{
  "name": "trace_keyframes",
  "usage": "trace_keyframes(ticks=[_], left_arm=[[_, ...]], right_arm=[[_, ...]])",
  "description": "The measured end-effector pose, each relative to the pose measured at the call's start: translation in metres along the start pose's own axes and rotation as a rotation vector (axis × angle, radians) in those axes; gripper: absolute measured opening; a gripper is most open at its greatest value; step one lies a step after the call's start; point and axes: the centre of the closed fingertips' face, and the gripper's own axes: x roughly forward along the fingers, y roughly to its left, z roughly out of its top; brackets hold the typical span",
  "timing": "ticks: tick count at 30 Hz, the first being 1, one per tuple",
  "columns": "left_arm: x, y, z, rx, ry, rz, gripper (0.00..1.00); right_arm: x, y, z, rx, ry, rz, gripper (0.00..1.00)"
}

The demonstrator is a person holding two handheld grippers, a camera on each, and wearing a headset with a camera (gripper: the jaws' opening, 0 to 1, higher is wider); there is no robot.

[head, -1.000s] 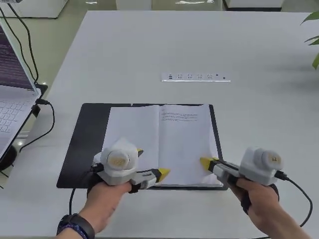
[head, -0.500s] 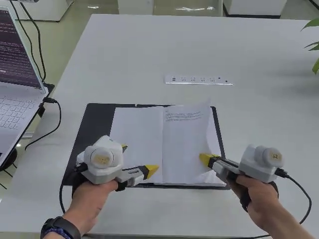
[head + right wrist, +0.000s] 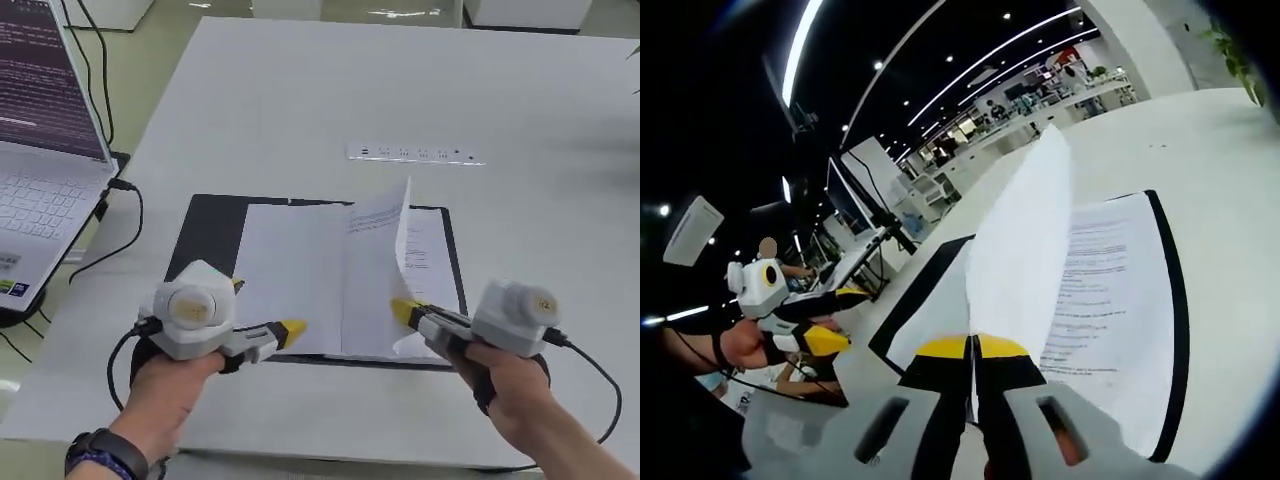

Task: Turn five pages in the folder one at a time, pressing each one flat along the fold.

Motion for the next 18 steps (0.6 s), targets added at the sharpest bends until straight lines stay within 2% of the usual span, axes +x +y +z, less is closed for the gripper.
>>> trace_keyframes(ticks=[10, 18], left_arm=[[-0.023, 0.02, -0.004, -0.019, -0.016, 0.032, 0.68], [-0.035, 0.027, -0.006, -0.013, -0.029, 0.043, 0.68]], right_arm=[[0.022, 0.025, 0.005, -0.004, 0.005, 0.043, 0.0], [0.045, 0.048, 0.004, -0.005, 0.025, 0.085, 0.0]])
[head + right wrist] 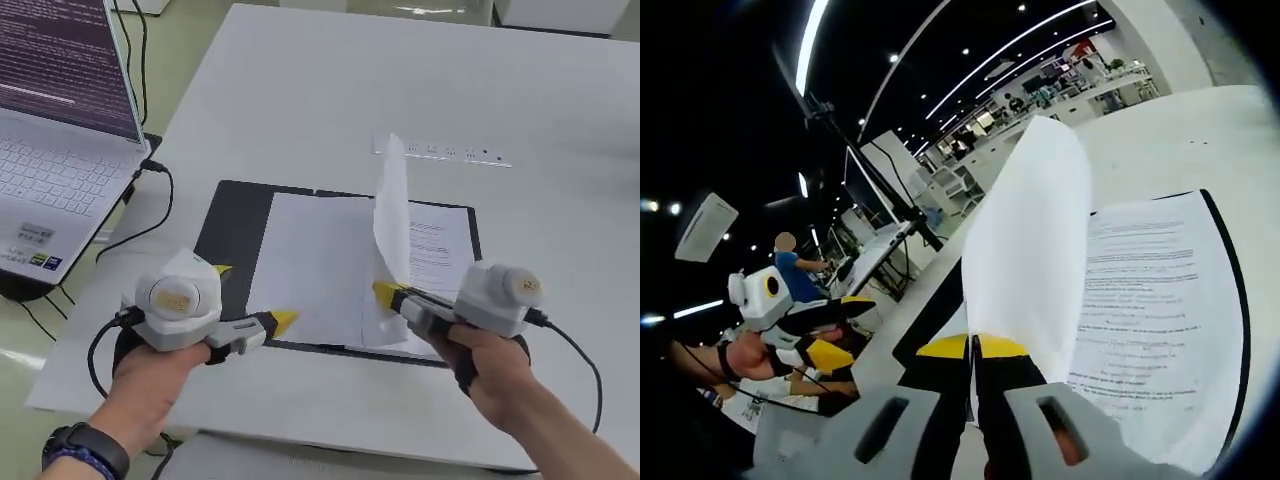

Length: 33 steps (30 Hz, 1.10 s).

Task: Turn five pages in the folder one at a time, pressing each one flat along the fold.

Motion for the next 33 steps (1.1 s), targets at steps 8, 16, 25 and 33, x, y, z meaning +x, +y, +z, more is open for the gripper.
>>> trace_keyframes(ticks=[8, 16, 25, 33], left_arm=[[-0.009, 0.005, 0.0, -0.005, -0.012, 0.008, 0.67], [-0.014, 0.014, -0.002, -0.025, -0.02, 0.017, 0.67], [-0.019, 0.015, -0.006, -0.033, -0.022, 0.02, 0.67], [-0.018, 0.017, -0.007, -0.029, -0.015, 0.009, 0.67]], right_arm=[[0.02, 0.017, 0.0, 0.014, 0.012, 0.031, 0.0], [0.037, 0.031, -0.004, 0.031, 0.031, 0.061, 0.0], [0.04, 0.039, -0.008, 0.035, 0.04, 0.078, 0.0], [0.046, 0.045, -0.005, 0.041, 0.035, 0.088, 0.0]])
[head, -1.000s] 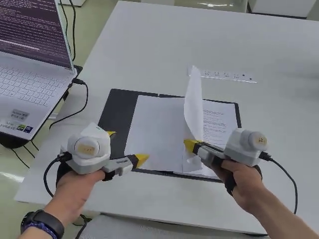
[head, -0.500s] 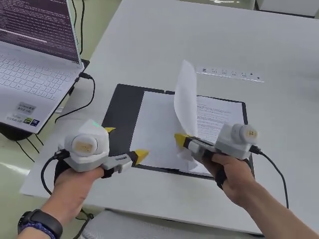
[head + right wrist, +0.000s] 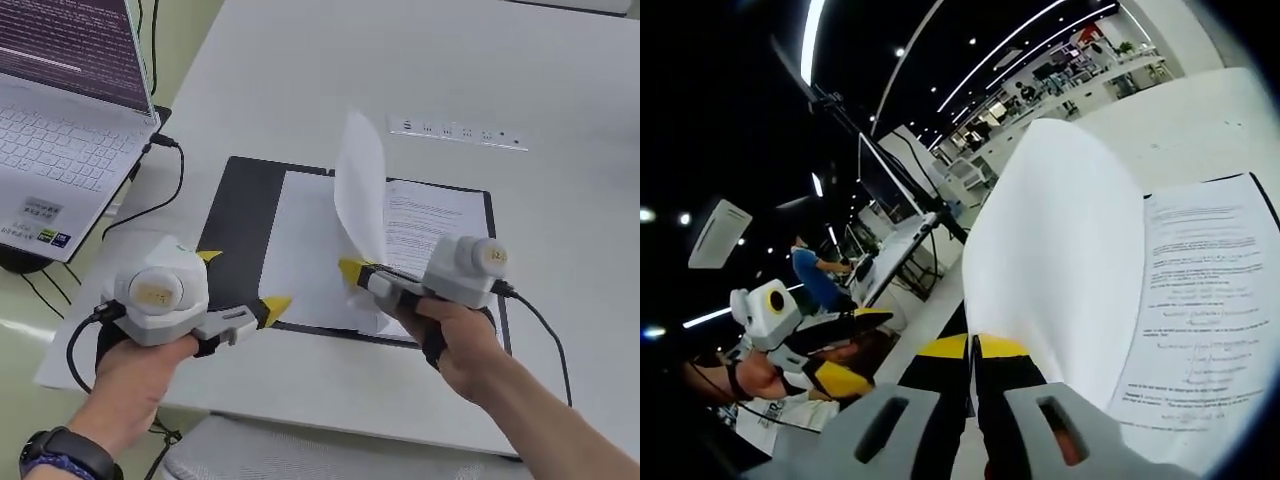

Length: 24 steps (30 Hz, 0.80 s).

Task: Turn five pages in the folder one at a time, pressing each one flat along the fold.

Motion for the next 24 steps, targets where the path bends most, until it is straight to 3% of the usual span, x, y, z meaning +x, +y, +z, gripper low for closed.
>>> trace_keyframes(ticks=[7, 17, 24], left_arm=[[0.002, 0.001, -0.001, 0.003, 0.003, -0.015, 0.68], [0.001, 0.007, -0.003, -0.01, 0.001, -0.014, 0.68], [-0.001, 0.008, -0.012, -0.014, 0.02, -0.02, 0.68]], right_arm=[[0.008, 0.009, 0.002, -0.008, 0.0, 0.015, 0.0], [0.028, 0.017, -0.01, -0.002, 0.035, 0.037, 0.0], [0.045, 0.016, -0.021, 0.008, 0.068, 0.045, 0.0]])
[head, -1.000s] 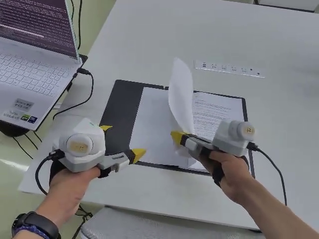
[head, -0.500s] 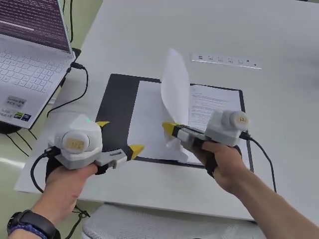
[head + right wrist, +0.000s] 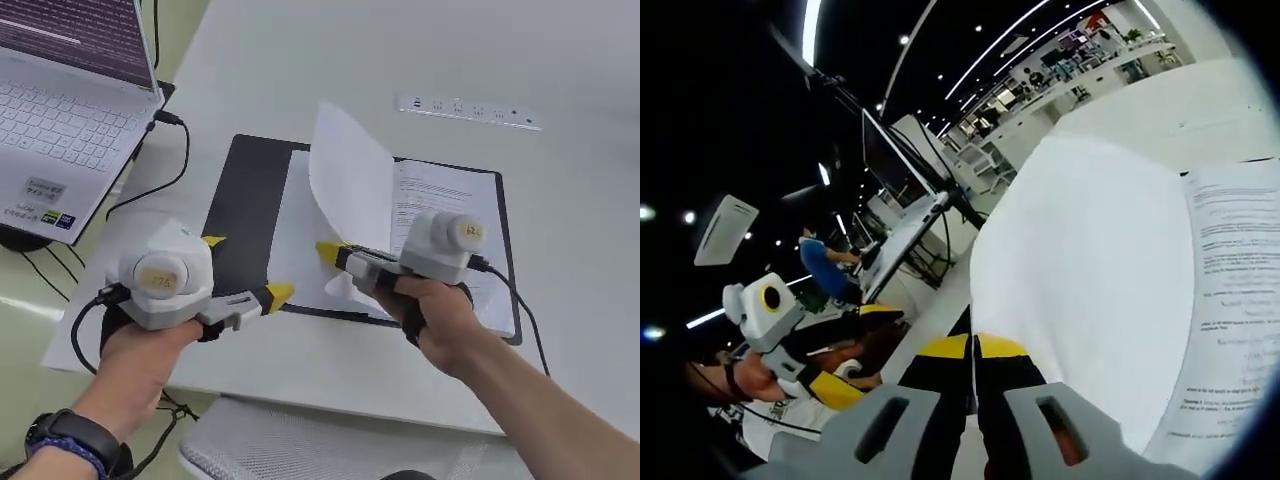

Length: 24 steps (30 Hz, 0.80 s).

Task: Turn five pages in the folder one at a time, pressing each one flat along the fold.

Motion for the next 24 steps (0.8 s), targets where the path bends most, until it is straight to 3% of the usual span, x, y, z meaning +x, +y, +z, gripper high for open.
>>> trace_keyframes(ticks=[7, 17, 24], left_arm=[[-0.002, 0.004, -0.005, -0.01, 0.004, 0.003, 0.68], [0.001, 0.008, -0.019, -0.047, 0.023, 0.003, 0.67], [0.002, 0.016, -0.018, -0.056, 0.022, 0.01, 0.67]], right_arm=[[0.016, -0.004, -0.009, 0.031, 0.023, -0.002, 0.0], [0.04, -0.027, -0.033, 0.124, 0.077, -0.035, 0.0], [0.053, -0.041, -0.047, 0.187, 0.117, -0.061, 0.01]])
